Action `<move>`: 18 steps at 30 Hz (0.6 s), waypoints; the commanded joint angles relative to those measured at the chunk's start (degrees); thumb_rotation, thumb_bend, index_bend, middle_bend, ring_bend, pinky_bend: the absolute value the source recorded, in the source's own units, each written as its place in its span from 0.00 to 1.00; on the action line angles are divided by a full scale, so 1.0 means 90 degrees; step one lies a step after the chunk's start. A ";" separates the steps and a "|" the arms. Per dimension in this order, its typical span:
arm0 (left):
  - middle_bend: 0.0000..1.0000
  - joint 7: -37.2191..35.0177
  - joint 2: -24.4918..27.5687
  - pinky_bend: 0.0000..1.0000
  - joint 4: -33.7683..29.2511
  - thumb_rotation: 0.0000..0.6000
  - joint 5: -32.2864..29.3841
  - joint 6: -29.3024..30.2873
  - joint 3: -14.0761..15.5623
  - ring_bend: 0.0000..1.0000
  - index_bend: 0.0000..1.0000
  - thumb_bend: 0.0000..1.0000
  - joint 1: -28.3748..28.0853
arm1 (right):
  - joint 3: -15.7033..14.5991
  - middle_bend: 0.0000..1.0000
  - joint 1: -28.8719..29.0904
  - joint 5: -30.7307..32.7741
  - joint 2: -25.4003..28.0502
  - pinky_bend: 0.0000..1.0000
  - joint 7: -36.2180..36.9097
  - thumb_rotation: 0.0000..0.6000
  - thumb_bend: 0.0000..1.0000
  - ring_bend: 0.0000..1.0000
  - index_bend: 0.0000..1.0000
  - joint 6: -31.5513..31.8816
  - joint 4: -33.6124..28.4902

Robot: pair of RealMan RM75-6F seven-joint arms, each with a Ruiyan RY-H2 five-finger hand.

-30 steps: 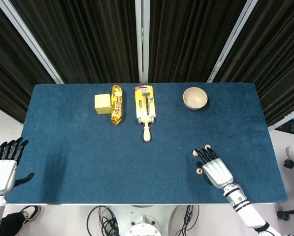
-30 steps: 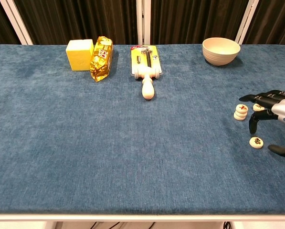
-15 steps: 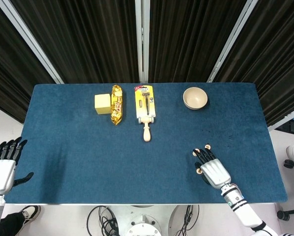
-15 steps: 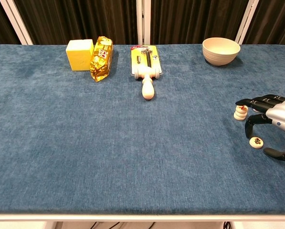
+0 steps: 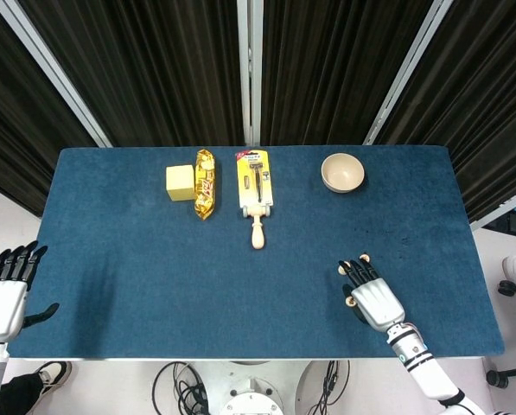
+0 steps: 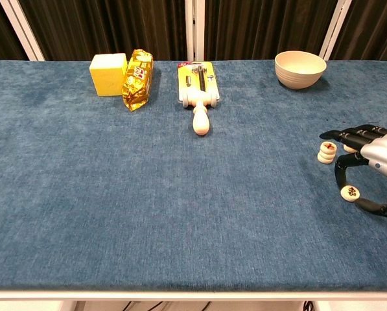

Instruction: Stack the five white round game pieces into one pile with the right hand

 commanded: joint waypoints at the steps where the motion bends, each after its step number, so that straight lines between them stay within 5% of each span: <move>1: 0.00 -0.0005 0.0005 0.00 -0.0003 1.00 0.0013 0.0005 0.0001 0.00 0.08 0.13 -0.0002 | 0.0072 0.00 0.0011 -0.0064 0.0077 0.00 0.0090 1.00 0.32 0.00 0.54 0.0077 -0.0090; 18: 0.00 -0.0028 0.0016 0.00 0.0007 1.00 0.0005 -0.0009 -0.0002 0.00 0.08 0.13 -0.0005 | 0.1035 0.00 0.0773 0.0976 0.0179 0.00 -0.0361 1.00 0.32 0.00 0.55 -0.0735 -0.0264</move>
